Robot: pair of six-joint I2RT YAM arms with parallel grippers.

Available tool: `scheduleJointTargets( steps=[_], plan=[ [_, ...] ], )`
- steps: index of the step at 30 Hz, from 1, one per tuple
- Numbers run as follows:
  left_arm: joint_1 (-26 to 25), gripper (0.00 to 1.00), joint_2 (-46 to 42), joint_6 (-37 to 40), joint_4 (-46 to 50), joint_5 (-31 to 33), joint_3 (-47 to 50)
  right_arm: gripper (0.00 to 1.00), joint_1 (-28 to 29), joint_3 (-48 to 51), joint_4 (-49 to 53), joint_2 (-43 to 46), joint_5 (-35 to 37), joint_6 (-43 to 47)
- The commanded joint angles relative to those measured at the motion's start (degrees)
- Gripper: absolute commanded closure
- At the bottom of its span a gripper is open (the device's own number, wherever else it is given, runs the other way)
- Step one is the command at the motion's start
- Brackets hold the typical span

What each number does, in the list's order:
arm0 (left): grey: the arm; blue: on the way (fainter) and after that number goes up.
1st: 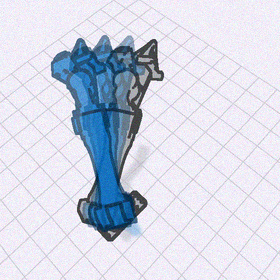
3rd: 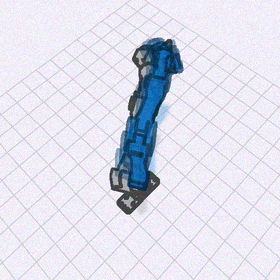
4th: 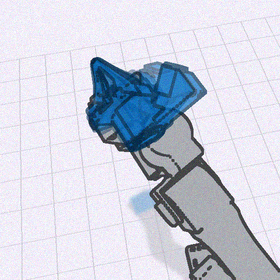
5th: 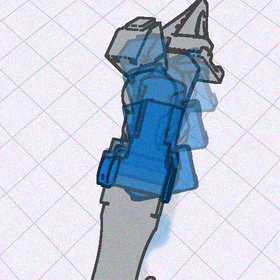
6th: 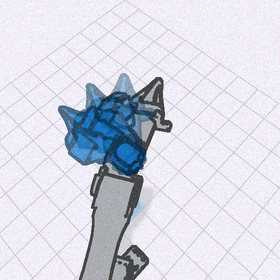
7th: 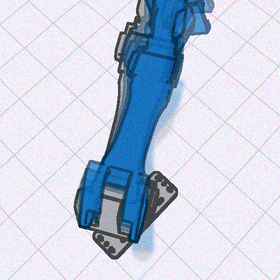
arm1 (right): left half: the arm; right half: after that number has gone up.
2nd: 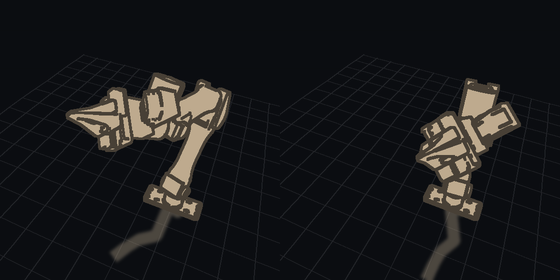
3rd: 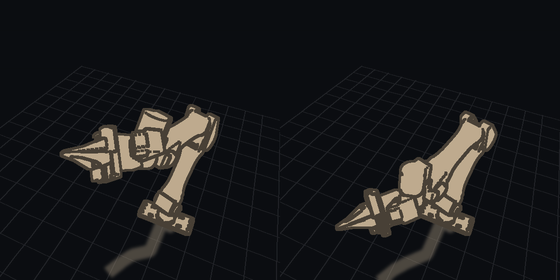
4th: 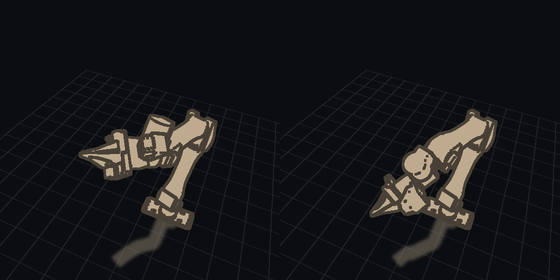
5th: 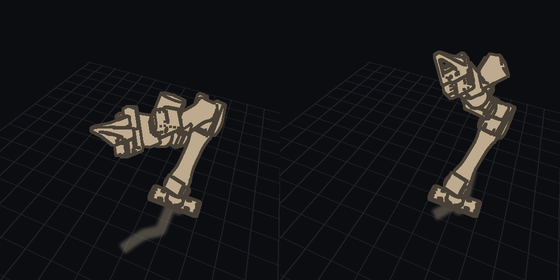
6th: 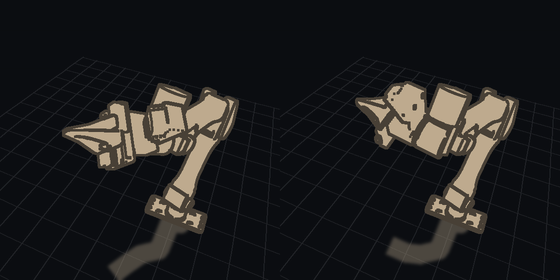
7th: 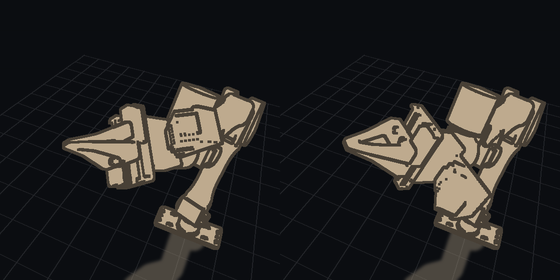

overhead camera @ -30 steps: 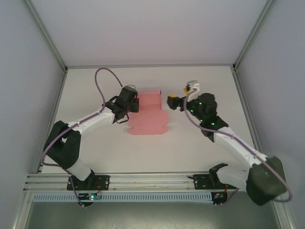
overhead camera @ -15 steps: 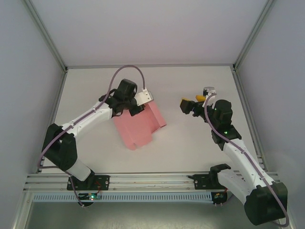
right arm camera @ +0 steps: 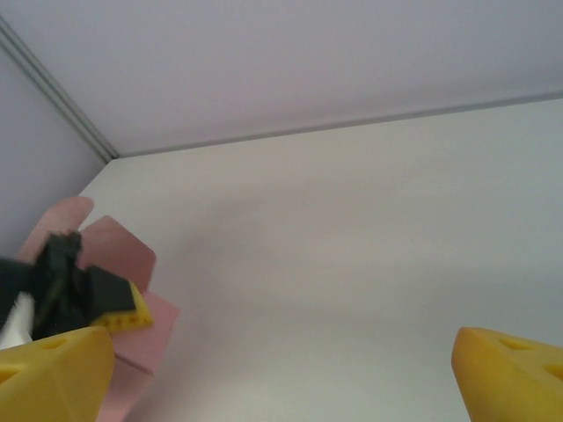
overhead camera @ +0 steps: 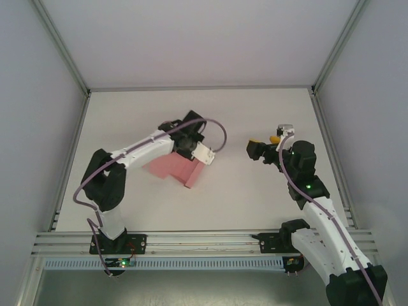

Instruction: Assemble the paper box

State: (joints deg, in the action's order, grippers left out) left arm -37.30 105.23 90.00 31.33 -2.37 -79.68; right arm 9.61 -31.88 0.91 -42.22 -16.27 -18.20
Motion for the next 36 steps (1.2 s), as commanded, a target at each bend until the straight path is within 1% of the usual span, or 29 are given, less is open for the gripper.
scheduleJointTargets(
  steps=[1,4,7,10,12,14,15,17,18,19,20,21,23,25,26,27,28,30,31,32,34,35,36],
  plan=[
    [-1.7,0.98,4.2,15.4,-10.5,7.9,1.9,0.02,-0.6,1.4,1.3,2.3,1.9,1.4],
    [-3.1,0.98,6.9,18.5,-12.6,8.5,1.1,0.02,-0.8,2.1,1.2,3.8,1.4,1.3],
    [-4.5,0.98,8.5,20.9,-16.5,6.1,2.2,0.02,-1.1,2.8,1.2,4.2,2.0,1.3],
    [-6.0,0.98,9.1,25.0,-20.2,3.8,4.9,0.02,-1.7,3.4,1.3,3.8,1.7,1.3],
    [-6.6,0.98,9.4,26.9,-21.3,3.6,5.8,0.02,-1.9,3.6,1.3,3.7,1.4,1.1],
    [-6.9,0.96,9.9,26.5,-21.9,4.0,5.6,0.02,-2.1,3.8,1.2,3.5,1.3,1.1],
    [-7.0,0.90,10.2,26.1,-22.3,4.6,5.4,0.02,-2.3,4.0,1.2,3.4,1.4,0.7],
    [-7.1,0.89,10.4,25.4,-22.4,5.2,5.1,0.02,-2.6,4.1,1.3,3.1,1.3,0.6],
    [-7.1,0.97,10.2,24.8,-22.3,4.9,4.9,0.02,-2.7,4.1,1.3,2.9,1.2,0.4],
    [-7.1,1.00,10.0,23.2,-22.7,4.4,4.6,0.02,-2.9,4.1,1.2,2.8,0.9,0.4],
    [-7.1,1.00,9.8,20.7,-22.5,3.8,3.7,0.02,-2.9,4.1,1.1,2.7,0.6,0.4],
    [-7.2,1.00,9.7,17.2,-21.7,3.9,1.8,0.02,-3.1,4.0,1.1,2.5,0.4,0.2],
    [-7.2,1.00,10.1,7.8,-21.1,5.7,-3.0,0.02,-3.1,4.0,0.9,2.3,0.0,0.0],
    [-6.7,1.00,11.5,-5.9,-21.0,11.5,-11.4,0.02,-3.2,4.2,0.7,2.3,0.5,-0.7],
    [-6.2,1.00,12.8,-13.0,-18.8,15.3,-17.3,0.02,-3.3,4.4,0.6,2.3,0.4,-0.7],
    [-5.3,1.00,14.7,-21.3,-14.2,19.9,-25.0,0.02,-3.4,4.5,0.5,2.4,0.4,-0.7],
    [-4.2,1.00,16.4,-28.6,-8.3,23.0,-32.2,0.02,-3.4,4.6,0.3,2.6,0.6,-0.9],
    [-1.2,1.00,19.9,-45.6,4.5,26.8,-47.0,0.02,-3.6,4.7,-0.2,2.6,0.9,-2.0],
    [0.4,1.00,21.1,-54.5,8.8,28.5,-52.7,0.02,-3.7,5.0,-0.7,2.5,0.9,-2.7],
    [2.3,1.00,22.1,-63.6,14.5,29.2,-58.3,0.02,-3.7,5.2,-1.4,2.2,0.5,-3.2],
    [5.4,1.00,22.4,-75.9,23.3,27.1,-64.2,0.02,-3.8,5.3,-2.3,1.3,-0.8,-3.1],
    [7.1,1.00,21.4,-81.9,26.3,24.8,-64.7,0.02,-3.9,4.9,-2.5,0.7,-1.1,-3.1],
    [8.5,1.00,19.9,-87.2,27.4,22.4,-63.2,0.02,-3.9,4.7,-2.7,0.0,-1.3,-3.0]
  ],
)
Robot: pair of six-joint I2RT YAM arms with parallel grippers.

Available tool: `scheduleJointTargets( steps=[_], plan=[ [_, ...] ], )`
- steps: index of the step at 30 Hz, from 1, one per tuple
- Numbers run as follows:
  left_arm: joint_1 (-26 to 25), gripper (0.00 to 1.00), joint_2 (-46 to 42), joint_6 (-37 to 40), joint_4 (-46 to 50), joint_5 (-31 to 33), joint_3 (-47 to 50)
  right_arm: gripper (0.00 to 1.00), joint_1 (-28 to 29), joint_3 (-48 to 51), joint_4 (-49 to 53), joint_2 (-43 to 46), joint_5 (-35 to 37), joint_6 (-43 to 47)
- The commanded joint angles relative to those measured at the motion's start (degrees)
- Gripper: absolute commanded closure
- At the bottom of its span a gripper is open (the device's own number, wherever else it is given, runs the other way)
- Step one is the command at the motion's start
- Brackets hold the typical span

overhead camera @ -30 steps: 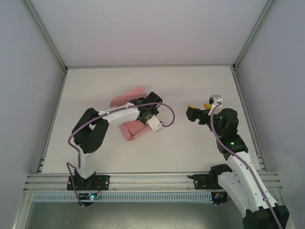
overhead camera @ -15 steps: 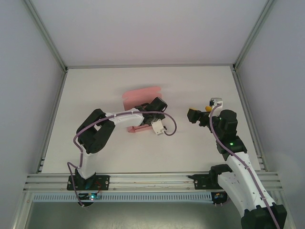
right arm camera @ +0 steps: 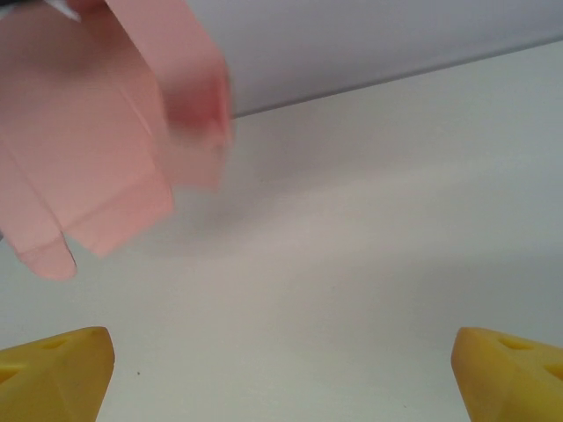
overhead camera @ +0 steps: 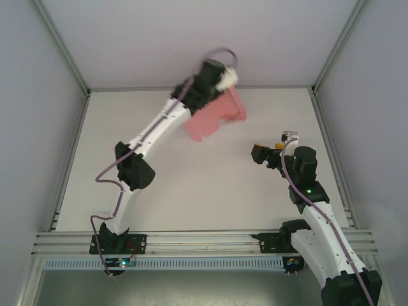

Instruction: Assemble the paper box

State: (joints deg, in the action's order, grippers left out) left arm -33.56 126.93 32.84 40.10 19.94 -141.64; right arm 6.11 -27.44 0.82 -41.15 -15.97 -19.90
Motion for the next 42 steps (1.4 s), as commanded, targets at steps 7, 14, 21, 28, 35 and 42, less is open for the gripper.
scheduleJointTargets(
  steps=[7,14,21,28,35,42],
  plan=[
    [8.9,1.00,-18.1,-50.9,6.2,-9.5,30.7,0.05,-0.9,-2.8,-7.5,-10.4,-9.7,-2.4],
    [9.3,1.00,-32.8,-70.4,-1.9,-10.6,56.0,0.23,-0.3,-7.8,-18.5,-26.4,-26.0,-7.4],
    [9.3,1.00,-37.6,-73.1,-7.7,-18.7,65.8,0.28,4.7,-18.7,-18.7,-40.0,-29.9,-3.0],
    [9.3,1.00,-37.4,-73.2,-8.0,-19.2,66.9,0.40,6.5,-27.2,-19.1,-50.1,-34.5,-4.1],
    [9.2,1.00,-36.2,-71.2,-8.3,-21.5,66.3,0.49,7.8,-32.0,-18.1,-53.8,-35.7,-1.5],
    [9.2,1.00,-34.7,-70.5,-7.1,-20.2,65.8,0.51,8.0,-33.7,-17.4,-53.9,-37.0,0.6]
  ],
)
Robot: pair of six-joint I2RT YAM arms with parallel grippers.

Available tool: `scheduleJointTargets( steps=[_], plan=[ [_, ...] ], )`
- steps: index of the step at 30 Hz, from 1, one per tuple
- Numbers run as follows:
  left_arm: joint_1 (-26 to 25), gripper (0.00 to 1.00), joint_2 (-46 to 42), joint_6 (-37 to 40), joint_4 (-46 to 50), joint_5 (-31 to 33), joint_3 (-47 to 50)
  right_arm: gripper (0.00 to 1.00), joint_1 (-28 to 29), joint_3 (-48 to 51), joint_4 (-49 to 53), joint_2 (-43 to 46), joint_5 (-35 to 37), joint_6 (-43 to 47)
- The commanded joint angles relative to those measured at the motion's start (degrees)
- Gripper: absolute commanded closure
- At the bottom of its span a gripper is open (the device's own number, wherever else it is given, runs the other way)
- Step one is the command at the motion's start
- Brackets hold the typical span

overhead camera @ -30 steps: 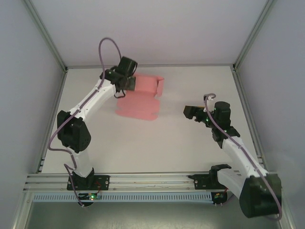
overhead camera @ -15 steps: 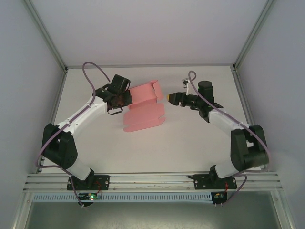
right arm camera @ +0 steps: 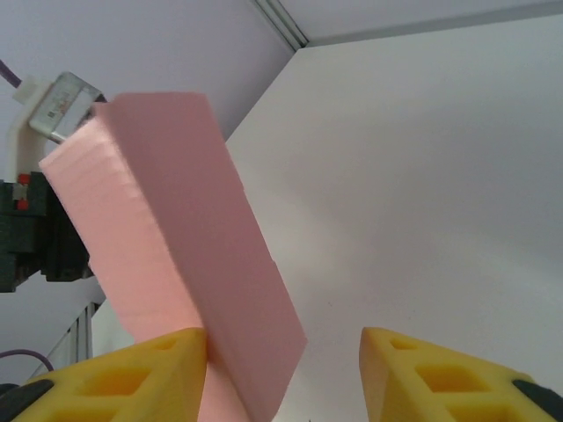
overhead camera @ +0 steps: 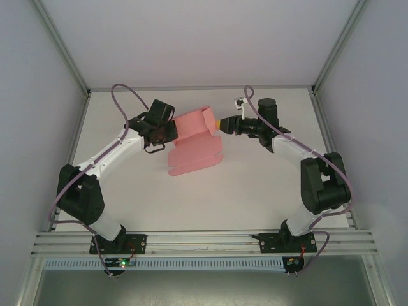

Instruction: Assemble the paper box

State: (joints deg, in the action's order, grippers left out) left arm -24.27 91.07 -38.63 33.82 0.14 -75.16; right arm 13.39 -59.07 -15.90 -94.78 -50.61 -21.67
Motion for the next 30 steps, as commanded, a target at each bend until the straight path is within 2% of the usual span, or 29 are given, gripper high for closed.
scheduleJointTargets(
  steps=[1,4,9,14,16,18,20,23,28,30],
  plan=[
    [0.0,1.00,1.4,1.2,-0.7,-0.5,-0.8,0.51,0.8,-2.3,-0.1,-0.2,-2.5,2.8],
    [-0.1,1.00,2.3,1.2,0.2,0.7,-1.4,0.51,1.7,-3.4,2.8,0.3,-2.5,5.6],
    [0.0,1.00,3.0,1.0,0.1,0.4,-1.9,0.58,4.2,-6.6,12.3,-0.6,0.2,10.7],
    [0.0,1.00,2.6,0.9,-0.3,0.2,-2.1,0.63,6.7,-7.0,16.5,-0.7,5.7,14.5],
    [0.0,1.00,2.6,0.9,-0.7,-0.4,-2.1,0.63,8.2,-7.0,16.5,-0.2,10.5,14.8],
    [-0.1,1.00,2.5,0.9,-1.1,-1.4,-1.9,0.63,10.3,-7.3,16.9,0.4,19.0,16.4],
    [-0.2,1.00,2.4,0.6,-1.1,-1.0,-1.9,0.62,12.8,-7.6,17.4,0.7,30.5,17.8],
    [-0.7,1.00,2.3,0.8,-0.8,0.1,-2.1,0.61,15.3,-8.1,17.0,0.3,42.4,19.0],
    [-2.0,1.00,2.2,1.6,-0.4,0.6,-2.5,0.71,17.4,-8.9,14.7,-1.1,53.0,18.3],
    [-2.3,1.00,2.4,1.6,-0.3,0.6,-2.6,0.79,18.0,-9.2,14.0,-1.7,57.1,17.9]
  ],
)
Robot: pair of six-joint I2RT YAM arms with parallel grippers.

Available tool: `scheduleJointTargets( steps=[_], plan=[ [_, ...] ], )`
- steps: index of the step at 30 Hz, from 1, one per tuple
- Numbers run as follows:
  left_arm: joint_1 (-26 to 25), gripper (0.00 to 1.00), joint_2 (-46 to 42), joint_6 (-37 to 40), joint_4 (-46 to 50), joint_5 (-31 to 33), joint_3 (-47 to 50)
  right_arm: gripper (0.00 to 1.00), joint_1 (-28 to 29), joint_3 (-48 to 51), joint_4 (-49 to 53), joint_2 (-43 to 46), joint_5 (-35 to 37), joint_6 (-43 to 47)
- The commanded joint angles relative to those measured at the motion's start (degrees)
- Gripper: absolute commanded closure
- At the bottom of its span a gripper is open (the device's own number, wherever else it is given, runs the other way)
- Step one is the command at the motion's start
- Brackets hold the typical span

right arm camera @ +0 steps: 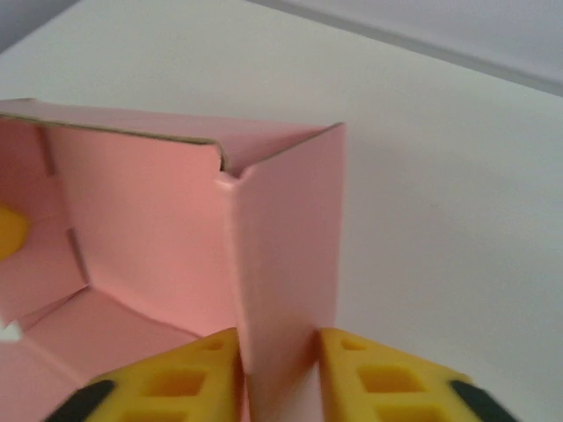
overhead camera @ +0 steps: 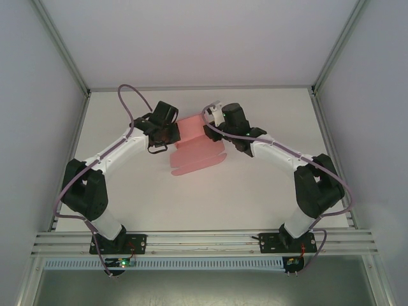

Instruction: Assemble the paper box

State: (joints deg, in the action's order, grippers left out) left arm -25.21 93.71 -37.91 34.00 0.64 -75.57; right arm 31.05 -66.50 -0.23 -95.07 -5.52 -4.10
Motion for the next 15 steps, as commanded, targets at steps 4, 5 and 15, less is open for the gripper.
scheduleJointTargets(
  steps=[4,5,15],
  plan=[
    [-2.6,1.00,1.1,-0.6,0.8,-0.7,-2.9,0.92,2.3,-2.8,-2.2,-4.0,29.7,0.0],
    [-3.0,1.00,1.4,-1.0,1.0,-0.9,-3.1,0.94,2.9,-3.2,-1.9,-4.9,35.7,0.3],
    [-5.1,1.00,4.3,-5.2,7.3,0.7,-7.1,0.95,4.8,-6.0,-3.8,-12.3,61.4,16.1]
  ],
)
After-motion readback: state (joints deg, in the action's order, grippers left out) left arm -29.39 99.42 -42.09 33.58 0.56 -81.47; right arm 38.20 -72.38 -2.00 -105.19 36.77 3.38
